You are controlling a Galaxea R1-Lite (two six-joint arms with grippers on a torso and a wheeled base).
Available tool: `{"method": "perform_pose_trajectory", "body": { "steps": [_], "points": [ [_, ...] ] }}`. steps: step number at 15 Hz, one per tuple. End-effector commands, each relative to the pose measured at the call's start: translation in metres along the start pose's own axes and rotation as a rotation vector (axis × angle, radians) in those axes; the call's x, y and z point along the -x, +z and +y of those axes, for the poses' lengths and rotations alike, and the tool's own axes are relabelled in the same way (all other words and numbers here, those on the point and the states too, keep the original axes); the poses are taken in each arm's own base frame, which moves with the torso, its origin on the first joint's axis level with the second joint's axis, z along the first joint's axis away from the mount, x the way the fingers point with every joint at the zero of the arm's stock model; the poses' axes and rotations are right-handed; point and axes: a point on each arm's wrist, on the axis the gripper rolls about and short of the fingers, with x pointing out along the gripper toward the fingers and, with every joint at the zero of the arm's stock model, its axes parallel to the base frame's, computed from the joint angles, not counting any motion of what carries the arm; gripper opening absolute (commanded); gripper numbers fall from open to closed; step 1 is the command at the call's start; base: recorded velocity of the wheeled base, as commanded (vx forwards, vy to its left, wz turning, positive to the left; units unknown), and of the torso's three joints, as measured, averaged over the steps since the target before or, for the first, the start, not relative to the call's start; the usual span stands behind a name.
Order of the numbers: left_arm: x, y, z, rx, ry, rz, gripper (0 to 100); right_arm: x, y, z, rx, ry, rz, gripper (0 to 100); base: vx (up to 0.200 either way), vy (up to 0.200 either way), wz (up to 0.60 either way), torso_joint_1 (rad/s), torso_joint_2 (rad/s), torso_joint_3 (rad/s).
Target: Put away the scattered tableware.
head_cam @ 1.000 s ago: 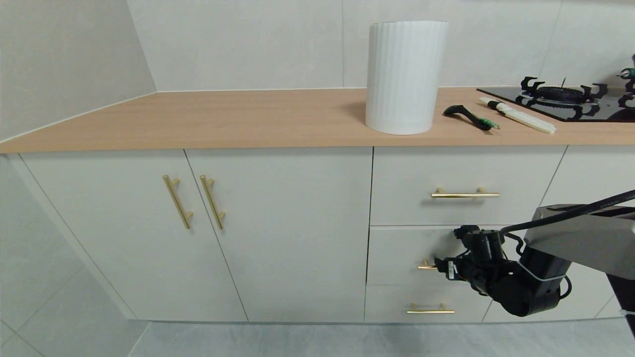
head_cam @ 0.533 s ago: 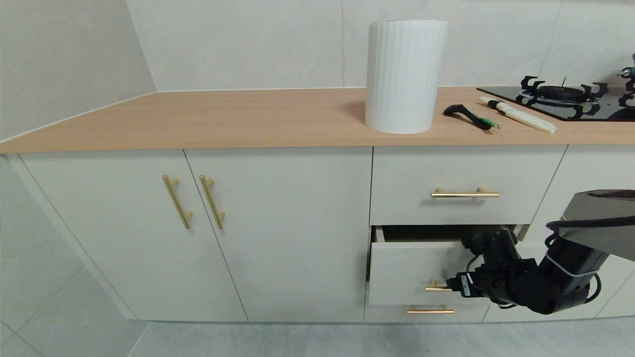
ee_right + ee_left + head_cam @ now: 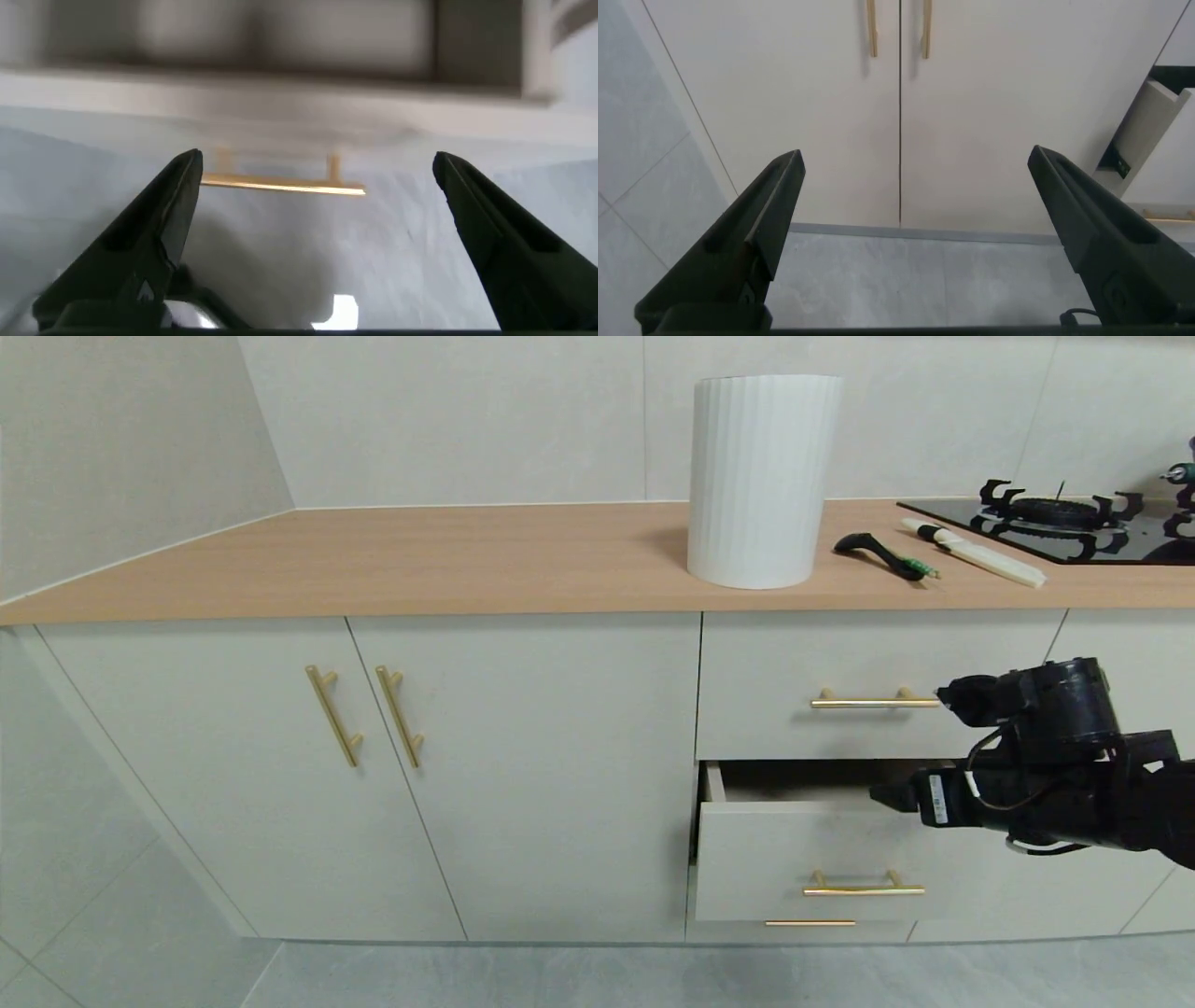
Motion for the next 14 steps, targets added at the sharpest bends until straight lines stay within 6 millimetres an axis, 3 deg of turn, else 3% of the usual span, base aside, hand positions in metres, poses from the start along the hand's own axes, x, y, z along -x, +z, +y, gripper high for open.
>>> {"method": "perform_pose_trajectory", "body": {
  "steps": [1,2,3,4,6,11,14],
  "points": [
    [0.000,0.000,0.000,0.001,0.001,0.000,100,0.005,0.006,0.011,-0.016,0.037,-0.045,100,0.000,0.000,0.00,0.000,0.00,0.000],
    [0.000,0.000,0.000,0.001,0.001,0.000,100,-0.011,0.002,0.014,-0.013,0.038,-0.049,100,0.000,0.000,0.00,0.000,0.00,0.000],
    [0.000,0.000,0.000,0.001,0.001,0.000,100,-0.011,0.002,0.014,-0.013,0.038,-0.049,100,0.000,0.000,0.00,0.000,0.00,0.000],
    [0.000,0.000,0.000,0.001,0.001,0.000,100,-0.039,-0.010,0.019,-0.005,0.034,-0.034,100,0.000,0.000,0.00,0.000,0.00,0.000],
    [0.000,0.000,0.000,0.001,0.001,0.000,100,-0.058,-0.021,0.021,0.000,0.029,-0.006,100,0.000,0.000,0.00,0.000,0.00,0.000],
    [0.000,0.000,0.000,0.001,0.001,-0.001,100,-0.094,-0.035,0.027,-0.003,-0.002,-0.061,100,0.000,0.000,0.00,0.000,0.00,0.000],
    [0.000,0.000,0.000,0.001,0.001,-0.001,100,-0.106,-0.038,0.027,-0.012,-0.038,-0.115,100,0.000,0.000,0.00,0.000,0.00,0.000]
  ]
}}
